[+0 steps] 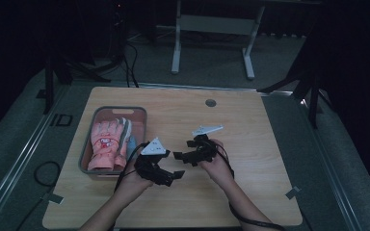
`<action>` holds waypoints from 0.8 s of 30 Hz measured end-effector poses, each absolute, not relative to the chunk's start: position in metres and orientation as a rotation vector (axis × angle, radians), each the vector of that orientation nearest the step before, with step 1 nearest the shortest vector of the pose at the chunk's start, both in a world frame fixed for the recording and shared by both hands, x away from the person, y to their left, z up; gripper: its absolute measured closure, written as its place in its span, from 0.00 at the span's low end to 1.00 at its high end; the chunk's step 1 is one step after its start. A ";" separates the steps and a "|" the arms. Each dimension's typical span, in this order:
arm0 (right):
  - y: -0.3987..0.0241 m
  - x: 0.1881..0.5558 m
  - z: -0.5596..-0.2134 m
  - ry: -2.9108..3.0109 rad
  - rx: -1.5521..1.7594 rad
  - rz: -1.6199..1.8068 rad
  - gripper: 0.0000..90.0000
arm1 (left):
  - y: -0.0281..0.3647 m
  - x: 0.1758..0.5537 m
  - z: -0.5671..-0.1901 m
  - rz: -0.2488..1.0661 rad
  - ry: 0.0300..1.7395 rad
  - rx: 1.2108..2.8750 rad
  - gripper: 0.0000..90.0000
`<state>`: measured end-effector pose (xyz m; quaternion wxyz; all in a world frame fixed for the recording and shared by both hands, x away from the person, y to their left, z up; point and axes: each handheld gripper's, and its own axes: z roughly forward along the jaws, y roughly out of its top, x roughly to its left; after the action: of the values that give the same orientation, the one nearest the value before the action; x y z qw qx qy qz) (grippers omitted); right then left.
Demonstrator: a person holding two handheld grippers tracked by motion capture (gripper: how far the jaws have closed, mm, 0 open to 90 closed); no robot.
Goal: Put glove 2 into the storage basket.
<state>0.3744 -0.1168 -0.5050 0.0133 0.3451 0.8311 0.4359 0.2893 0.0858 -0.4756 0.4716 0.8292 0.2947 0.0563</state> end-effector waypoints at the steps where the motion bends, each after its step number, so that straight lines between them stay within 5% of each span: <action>1: -0.121 0.373 -0.509 2.590 1.082 1.359 0.19 | 0.081 0.288 -0.480 0.133 0.709 2.044 0.09; 24: -0.143 0.360 -0.541 2.626 1.120 1.285 0.19 | 0.060 0.283 -0.522 0.068 0.660 2.094 0.09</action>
<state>0.3601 -0.1432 -0.5410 0.0056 0.3577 0.8387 0.4105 0.2826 0.0603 -0.5218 0.4549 0.8490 0.2676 0.0276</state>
